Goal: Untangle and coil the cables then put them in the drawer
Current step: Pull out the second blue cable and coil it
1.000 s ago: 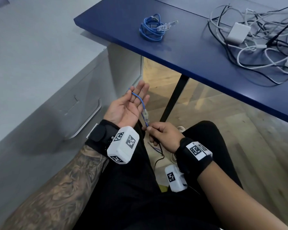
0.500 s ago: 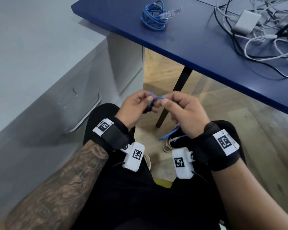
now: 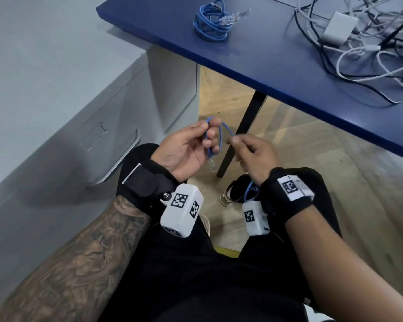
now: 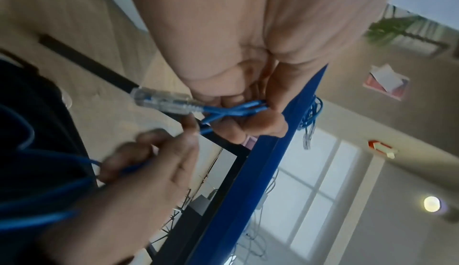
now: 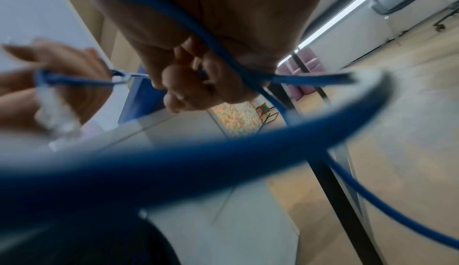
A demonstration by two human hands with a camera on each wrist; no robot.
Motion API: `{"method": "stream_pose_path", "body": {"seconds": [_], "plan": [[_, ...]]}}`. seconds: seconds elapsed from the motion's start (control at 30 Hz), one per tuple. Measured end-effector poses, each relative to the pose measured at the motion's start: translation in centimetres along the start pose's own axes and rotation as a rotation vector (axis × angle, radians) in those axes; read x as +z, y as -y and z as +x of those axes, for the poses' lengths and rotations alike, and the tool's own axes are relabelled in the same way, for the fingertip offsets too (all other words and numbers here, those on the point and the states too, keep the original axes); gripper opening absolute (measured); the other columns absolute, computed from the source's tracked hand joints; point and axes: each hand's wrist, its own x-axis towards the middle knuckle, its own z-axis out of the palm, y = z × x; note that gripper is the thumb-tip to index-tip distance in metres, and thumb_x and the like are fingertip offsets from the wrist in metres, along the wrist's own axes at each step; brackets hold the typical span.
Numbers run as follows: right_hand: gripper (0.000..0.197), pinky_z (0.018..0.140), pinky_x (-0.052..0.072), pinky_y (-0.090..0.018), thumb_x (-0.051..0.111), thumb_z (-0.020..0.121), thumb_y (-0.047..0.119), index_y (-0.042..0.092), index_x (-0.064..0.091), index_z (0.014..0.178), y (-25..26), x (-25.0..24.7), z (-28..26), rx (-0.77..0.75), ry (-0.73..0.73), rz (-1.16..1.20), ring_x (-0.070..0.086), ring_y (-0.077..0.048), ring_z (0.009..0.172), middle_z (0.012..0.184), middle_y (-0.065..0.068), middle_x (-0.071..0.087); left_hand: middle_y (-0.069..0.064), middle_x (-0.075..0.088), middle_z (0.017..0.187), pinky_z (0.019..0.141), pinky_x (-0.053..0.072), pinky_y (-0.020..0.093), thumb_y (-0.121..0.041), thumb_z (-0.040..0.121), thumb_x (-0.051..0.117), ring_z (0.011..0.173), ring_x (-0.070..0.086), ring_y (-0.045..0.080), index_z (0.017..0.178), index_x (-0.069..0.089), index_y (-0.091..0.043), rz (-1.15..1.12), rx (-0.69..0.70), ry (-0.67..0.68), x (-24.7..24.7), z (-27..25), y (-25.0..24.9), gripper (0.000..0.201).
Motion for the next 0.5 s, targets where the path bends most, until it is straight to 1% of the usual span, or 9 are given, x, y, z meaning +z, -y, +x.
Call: {"method": "stream_pose_path", "body": {"seconds": [0.07,0.1,0.17,0.23,0.27,0.3,0.37,0.43,0.5], "plan": [[0.019,0.049,0.039,-0.022,0.051,0.102,0.029,0.033,0.068,0.110,-0.9,1.3,-1.0,0.037,0.152,-0.031,0.043,-0.004,0.046,0.060,0.007,0.052,0.002,0.061,0.079,0.073,0.055,0.029,-0.009,0.100,0.038,0.063,0.058,0.008,0.105,0.060,-0.004,-0.139,0.045,-0.055,-0.7,0.3,-0.1,0.022],[0.021,0.051,0.040,-0.024,0.050,0.103,0.029,0.037,0.065,0.114,-1.3,1.7,-1.4,0.032,0.236,-0.091,0.044,-0.004,0.046,0.061,0.007,0.054,0.004,0.065,0.082,0.076,0.057,0.030,-0.008,0.101,0.039,0.067,0.064,0.009,0.104,0.060,-0.004,-0.182,0.075,-0.097,-1.1,0.4,-0.2,0.022],[0.021,0.056,0.042,-0.023,0.049,0.103,0.029,0.033,0.064,0.118,-1.5,2.5,-2.2,-0.009,0.403,-0.240,0.047,-0.002,0.048,0.060,0.008,0.056,0.006,0.071,0.086,0.080,0.058,0.031,-0.007,0.102,0.040,0.076,0.070,0.011,0.102,0.060,-0.004,-0.221,0.144,-0.178,-1.8,0.6,-0.2,0.021],[0.024,0.056,0.040,-0.015,0.051,0.102,0.029,0.025,0.064,0.121,-1.0,3.3,-2.9,-0.023,0.534,-0.303,0.050,0.000,0.048,0.058,0.008,0.056,0.008,0.074,0.087,0.082,0.058,0.031,-0.008,0.102,0.041,0.081,0.072,0.014,0.100,0.060,-0.006,-0.232,0.194,-0.251,-2.5,0.8,-0.2,0.019],[0.025,0.055,0.039,-0.013,0.051,0.102,0.030,0.025,0.064,0.122,-0.6,3.6,-3.2,-0.026,0.582,-0.313,0.050,0.000,0.050,0.059,0.008,0.055,0.008,0.074,0.087,0.082,0.058,0.030,-0.008,0.102,0.042,0.082,0.073,0.014,0.100,0.060,-0.006,-0.217,0.212,-0.291,-2.8,0.8,-0.2,0.018],[0.025,0.056,0.040,-0.013,0.051,0.102,0.032,0.027,0.064,0.122,-0.1,3.7,-3.3,-0.038,0.611,-0.330,0.051,-0.001,0.052,0.061,0.009,0.056,0.008,0.075,0.088,0.082,0.058,0.030,-0.008,0.102,0.042,0.083,0.073,0.015,0.100,0.060,-0.006,-0.190,0.223,-0.327,-3.1,0.9,-0.2,0.018],[0.023,0.064,0.044,-0.021,0.052,0.101,0.033,0.027,0.066,0.118,0.8,3.6,-3.2,-0.077,0.619,-0.385,0.053,-0.003,0.061,0.071,0.008,0.061,0.008,0.075,0.088,0.082,0.058,0.030,-0.008,0.101,0.044,0.085,0.073,0.016,0.100,0.060,-0.006,-0.143,0.237,-0.370,-3.6,1.0,-0.1,0.016],[0.022,0.072,0.049,-0.031,0.052,0.100,0.032,0.022,0.069,0.110,1.6,2.9,-3.0,-0.120,0.590,-0.442,0.058,-0.011,0.071,0.078,0.003,0.066,0.008,0.075,0.088,0.081,0.058,0.030,-0.007,0.101,0.044,0.085,0.073,0.017,0.100,0.060,-0.006,-0.127,0.248,-0.379,-3.9,1.1,0.0,0.016],[0.023,0.072,0.050,-0.037,0.054,0.099,0.031,0.014,0.069,0.096,2.4,2.2,-3.0,-0.159,0.512,-0.454,0.058,-0.020,0.071,0.075,-0.006,0.064,0.009,0.074,0.087,0.081,0.058,0.030,-0.006,0.102,0.043,0.083,0.073,0.018,0.100,0.059,-0.005,-0.066,0.246,-0.370,-3.9,1.2,0.1,0.017]]}}
